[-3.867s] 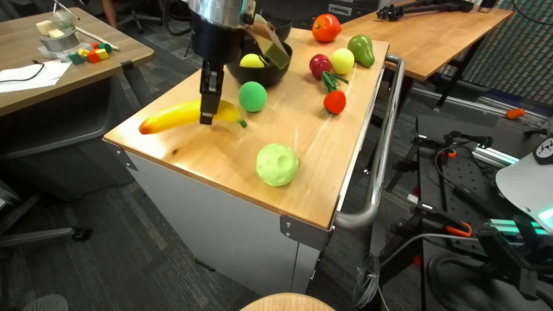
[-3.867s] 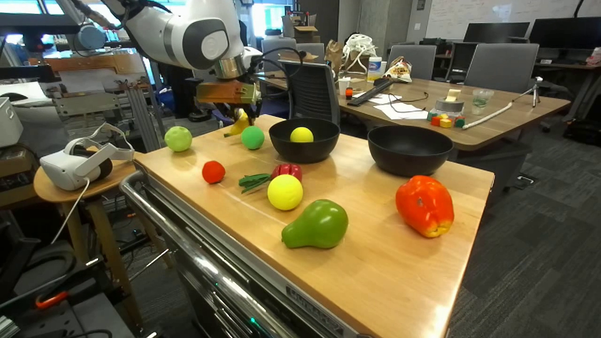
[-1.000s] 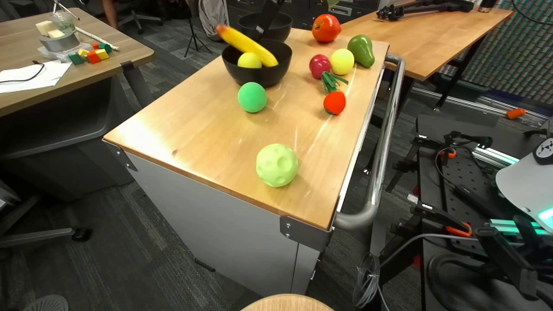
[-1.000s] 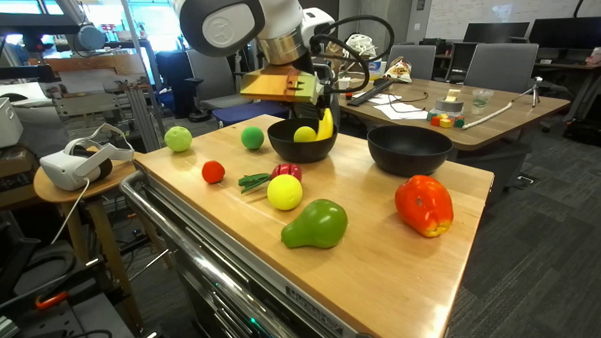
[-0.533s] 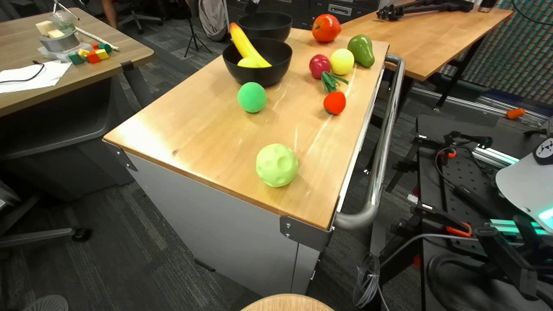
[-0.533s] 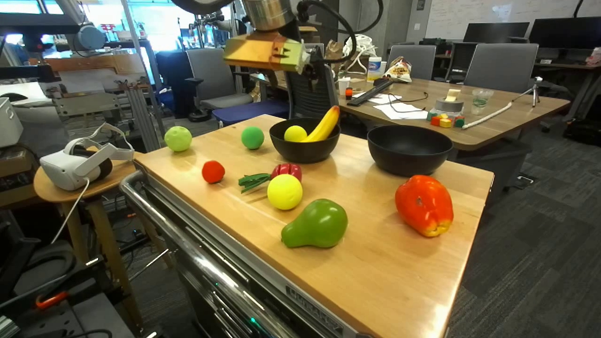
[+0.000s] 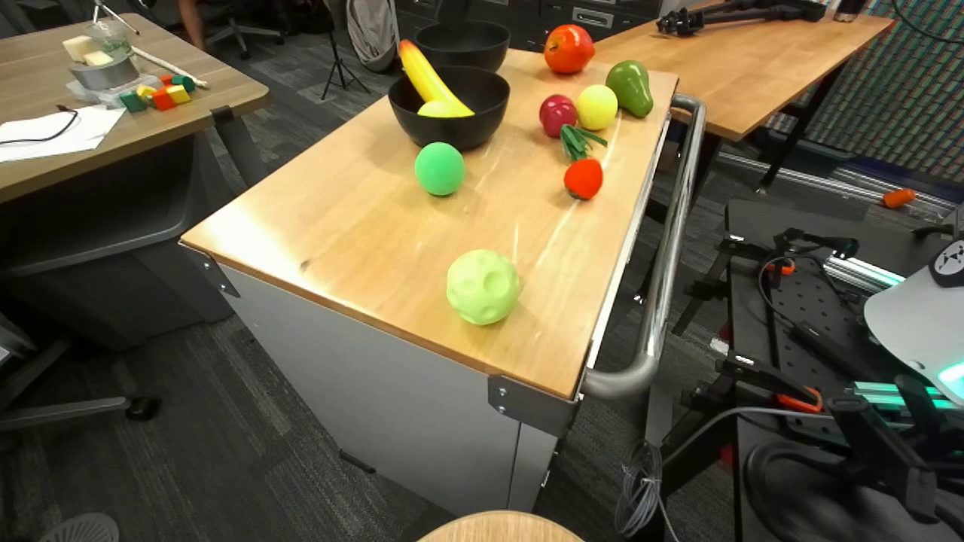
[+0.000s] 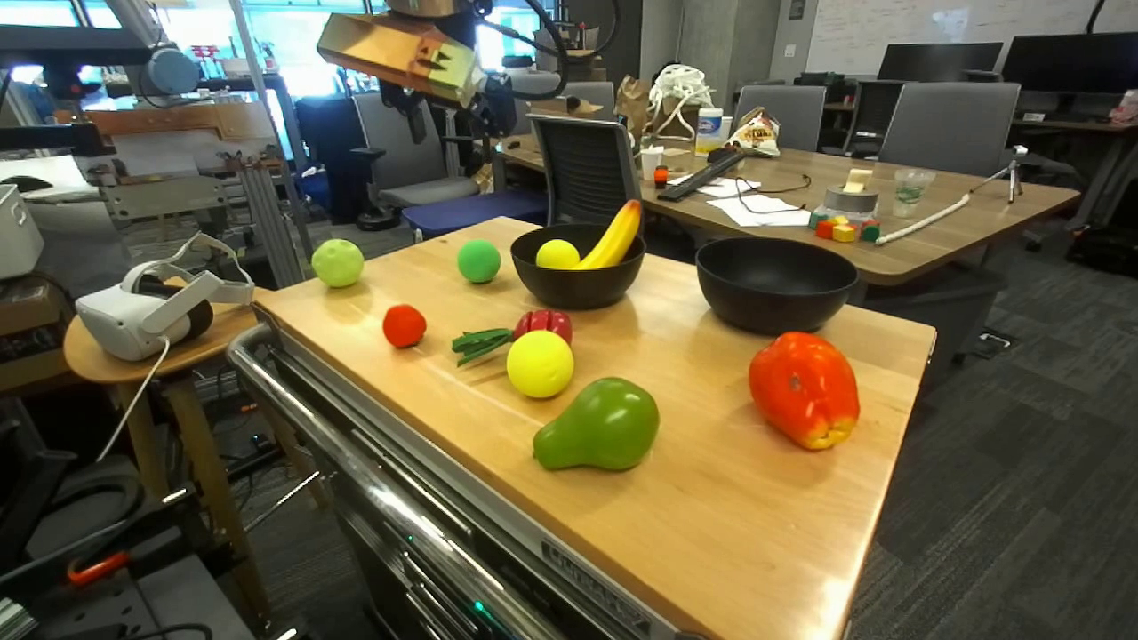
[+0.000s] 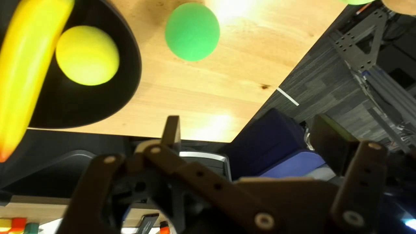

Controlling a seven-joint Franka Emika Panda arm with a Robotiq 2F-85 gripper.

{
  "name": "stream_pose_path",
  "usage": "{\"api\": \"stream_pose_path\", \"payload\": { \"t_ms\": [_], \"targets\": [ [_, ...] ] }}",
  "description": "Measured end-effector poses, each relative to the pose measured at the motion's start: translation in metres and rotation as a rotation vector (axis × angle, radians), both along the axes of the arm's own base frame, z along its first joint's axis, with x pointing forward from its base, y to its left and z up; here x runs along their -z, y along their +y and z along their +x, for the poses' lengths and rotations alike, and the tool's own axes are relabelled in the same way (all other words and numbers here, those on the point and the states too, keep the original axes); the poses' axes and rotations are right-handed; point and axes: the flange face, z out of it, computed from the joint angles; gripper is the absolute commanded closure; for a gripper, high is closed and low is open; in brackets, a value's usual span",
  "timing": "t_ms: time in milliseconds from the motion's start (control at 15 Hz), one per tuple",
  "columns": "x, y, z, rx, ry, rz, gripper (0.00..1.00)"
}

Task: Divide the fruits between the black bowls

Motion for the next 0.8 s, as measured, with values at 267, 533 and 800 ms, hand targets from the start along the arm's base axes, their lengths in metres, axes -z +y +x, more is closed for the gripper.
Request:
{"api": "stream_pose_path", "payload": {
  "t_ms": [267, 533, 800],
  "targets": [
    [0.002, -0.003, -0.001, 0.004, 0.007, 0.000, 0.00],
    [0.009, 0.020, -0.006, -0.038, 0.029, -0.018, 0.00],
    [0.029, 0.087, -0.026, -0.121, 0.091, -0.041, 0.00]
  ]
}}
